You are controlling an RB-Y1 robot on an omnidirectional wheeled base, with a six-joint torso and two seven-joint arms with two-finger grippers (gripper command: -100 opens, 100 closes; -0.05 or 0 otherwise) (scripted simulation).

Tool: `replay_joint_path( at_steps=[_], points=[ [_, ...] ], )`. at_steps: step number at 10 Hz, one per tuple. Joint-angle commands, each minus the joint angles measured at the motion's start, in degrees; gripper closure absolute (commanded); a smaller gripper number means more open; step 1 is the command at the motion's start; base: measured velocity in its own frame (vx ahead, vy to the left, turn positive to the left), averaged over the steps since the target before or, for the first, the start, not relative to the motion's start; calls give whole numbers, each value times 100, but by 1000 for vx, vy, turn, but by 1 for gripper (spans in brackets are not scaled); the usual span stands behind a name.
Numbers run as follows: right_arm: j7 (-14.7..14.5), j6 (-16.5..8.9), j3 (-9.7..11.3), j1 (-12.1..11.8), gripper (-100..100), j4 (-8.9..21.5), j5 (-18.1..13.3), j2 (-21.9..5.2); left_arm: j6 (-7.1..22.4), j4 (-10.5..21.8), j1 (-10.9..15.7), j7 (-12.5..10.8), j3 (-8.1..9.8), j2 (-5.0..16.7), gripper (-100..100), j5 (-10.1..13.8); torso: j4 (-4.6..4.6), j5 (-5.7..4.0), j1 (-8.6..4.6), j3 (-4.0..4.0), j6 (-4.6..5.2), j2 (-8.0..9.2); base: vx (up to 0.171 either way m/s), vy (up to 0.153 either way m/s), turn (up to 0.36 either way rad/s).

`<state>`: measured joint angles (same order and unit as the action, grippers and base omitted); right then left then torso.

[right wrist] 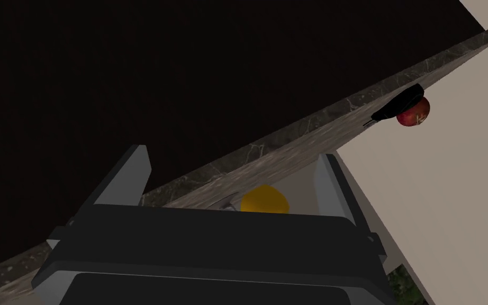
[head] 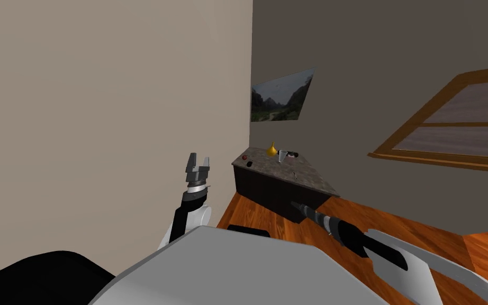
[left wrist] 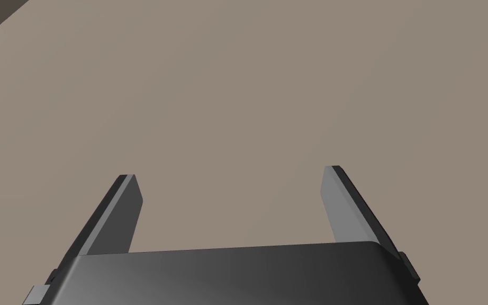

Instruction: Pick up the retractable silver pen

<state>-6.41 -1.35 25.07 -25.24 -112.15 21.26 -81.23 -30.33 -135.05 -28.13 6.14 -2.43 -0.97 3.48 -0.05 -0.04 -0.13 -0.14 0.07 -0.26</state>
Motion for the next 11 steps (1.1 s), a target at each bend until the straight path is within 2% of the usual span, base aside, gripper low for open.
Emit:
replay_joint_path(
  at_steps=[1, 2, 4, 5, 6, 8, 11],
  points=[
    [124, -119, 52, -58, -100, 149, 94, -286, 0, 0, 0, 0, 0, 0, 0, 0, 0, 0, 0, 0, 0, 0, 70, -2, 178],
    [124, -119, 52, -58, -100, 149, 94, -347, 0, 0, 0, 0, 0, 0, 0, 0, -1, 1, 1, -2, -3, -4, 59, -13, 81],
    [365, -330, 184, -73, -100, 404, 267, -743, 0, 0, 0, 0, 0, 0, 0, 0, -1, 0, -1, -3, -3, -5, 101, -13, 215],
    [365, -330, 184, -73, -100, 404, 267, -827, 0, 0, 0, 0, 0, 0, 0, 0, -5, -1, -4, -14, -6, -26, 103, -31, 102],
    [483, -429, 249, -84, -100, 523, 349, -1028, 0, 0, -1, 0, 0, 0, 0, 0, -5, -2, -7, -12, 1, -20, 100, -38, 139],
    [708, -606, 375, -110, -100, 741, 502, -1421, 0, 0, 0, 0, 0, 1, 0, 0, -7, -4, -18, -19, -5, -34, 162, -69, 264],
    [989, -816, 539, -151, -100, 1005, 692, -1827, 0, -1, -2, 0, 1, 1, 0, 0, -17, -6, -20, -41, -2, -71, 227, -78, 224]
  ],
)
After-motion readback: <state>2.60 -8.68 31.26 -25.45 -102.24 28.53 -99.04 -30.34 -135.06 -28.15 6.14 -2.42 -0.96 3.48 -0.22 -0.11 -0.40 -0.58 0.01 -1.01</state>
